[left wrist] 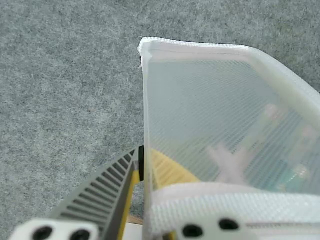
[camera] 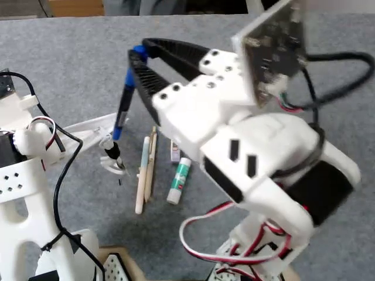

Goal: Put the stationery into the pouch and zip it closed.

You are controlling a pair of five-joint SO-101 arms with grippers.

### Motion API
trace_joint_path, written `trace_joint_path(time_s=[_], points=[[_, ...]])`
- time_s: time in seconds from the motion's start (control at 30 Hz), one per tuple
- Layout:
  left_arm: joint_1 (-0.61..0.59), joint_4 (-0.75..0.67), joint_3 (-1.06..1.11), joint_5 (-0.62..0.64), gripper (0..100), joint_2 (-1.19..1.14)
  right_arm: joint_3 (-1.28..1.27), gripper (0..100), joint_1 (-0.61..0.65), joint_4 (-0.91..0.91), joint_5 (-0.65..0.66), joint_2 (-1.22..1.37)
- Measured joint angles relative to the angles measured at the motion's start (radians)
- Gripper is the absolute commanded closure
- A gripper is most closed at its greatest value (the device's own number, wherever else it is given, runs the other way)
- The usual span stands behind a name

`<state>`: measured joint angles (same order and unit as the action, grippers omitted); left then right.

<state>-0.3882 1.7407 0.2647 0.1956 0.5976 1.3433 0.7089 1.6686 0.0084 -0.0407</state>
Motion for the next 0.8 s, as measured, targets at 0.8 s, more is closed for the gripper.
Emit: trace_joint_path(time_s=[0.8], points=[[0.0, 0.0, 0.0, 0.0, 97, 0.0, 0.0, 98.7, 0.114, -0.124, -0.158, 0.232]])
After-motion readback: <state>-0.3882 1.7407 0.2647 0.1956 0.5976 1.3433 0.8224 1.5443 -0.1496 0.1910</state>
